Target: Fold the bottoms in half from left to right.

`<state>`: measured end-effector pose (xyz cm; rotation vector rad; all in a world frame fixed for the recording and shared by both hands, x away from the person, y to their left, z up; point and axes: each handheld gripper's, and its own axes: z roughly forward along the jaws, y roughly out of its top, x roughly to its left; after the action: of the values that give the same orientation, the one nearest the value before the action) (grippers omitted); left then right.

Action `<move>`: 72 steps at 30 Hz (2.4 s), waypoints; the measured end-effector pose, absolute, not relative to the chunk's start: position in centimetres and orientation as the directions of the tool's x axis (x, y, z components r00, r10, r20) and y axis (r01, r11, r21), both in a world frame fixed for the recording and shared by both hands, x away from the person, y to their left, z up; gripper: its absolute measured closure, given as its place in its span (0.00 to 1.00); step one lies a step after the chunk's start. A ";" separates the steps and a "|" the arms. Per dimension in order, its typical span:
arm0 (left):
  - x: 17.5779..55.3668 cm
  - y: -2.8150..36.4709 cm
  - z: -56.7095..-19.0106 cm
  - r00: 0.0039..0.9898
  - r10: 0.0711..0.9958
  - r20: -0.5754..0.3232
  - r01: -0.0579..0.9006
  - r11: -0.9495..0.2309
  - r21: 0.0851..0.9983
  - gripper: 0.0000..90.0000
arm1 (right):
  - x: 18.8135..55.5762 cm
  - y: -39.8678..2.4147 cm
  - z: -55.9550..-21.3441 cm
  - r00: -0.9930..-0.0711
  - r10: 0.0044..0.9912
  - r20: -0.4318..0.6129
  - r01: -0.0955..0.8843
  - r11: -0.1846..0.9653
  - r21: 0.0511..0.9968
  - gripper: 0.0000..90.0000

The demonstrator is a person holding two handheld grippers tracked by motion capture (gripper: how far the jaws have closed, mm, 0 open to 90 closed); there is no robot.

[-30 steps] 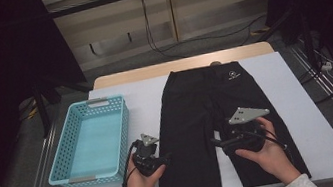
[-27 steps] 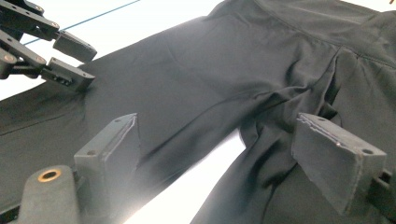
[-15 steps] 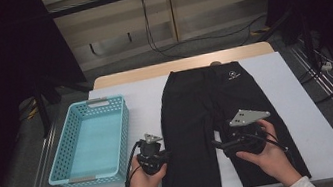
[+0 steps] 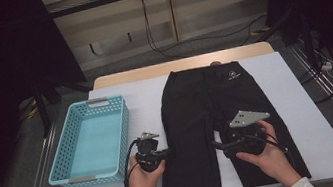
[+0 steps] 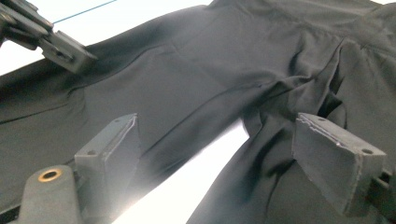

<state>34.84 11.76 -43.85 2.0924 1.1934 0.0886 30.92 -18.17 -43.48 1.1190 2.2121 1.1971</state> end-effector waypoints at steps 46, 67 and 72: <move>34.0 9.2 -43.0 0.667 0.684 -0.296 0.668 -0.372 0.645 0.99 | 36.7 -16.7 -43.1 -0.543 0.838 0.042 0.515 0.294 0.805 0.18; 34.2 9.2 -42.9 0.653 0.678 -0.337 0.685 -0.340 0.644 1.00 | 38.9 -15.3 -42.8 -0.554 0.829 0.071 0.532 0.287 0.797 0.18; 34.1 8.8 -42.7 0.662 0.670 -0.337 0.678 -0.343 0.650 1.00 | 39.4 -15.2 -42.9 -0.553 0.829 0.088 0.536 0.272 0.800 0.17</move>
<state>34.06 8.79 -42.68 2.0735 1.0409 -0.0135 39.44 -15.23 -42.95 1.2416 2.2008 1.1729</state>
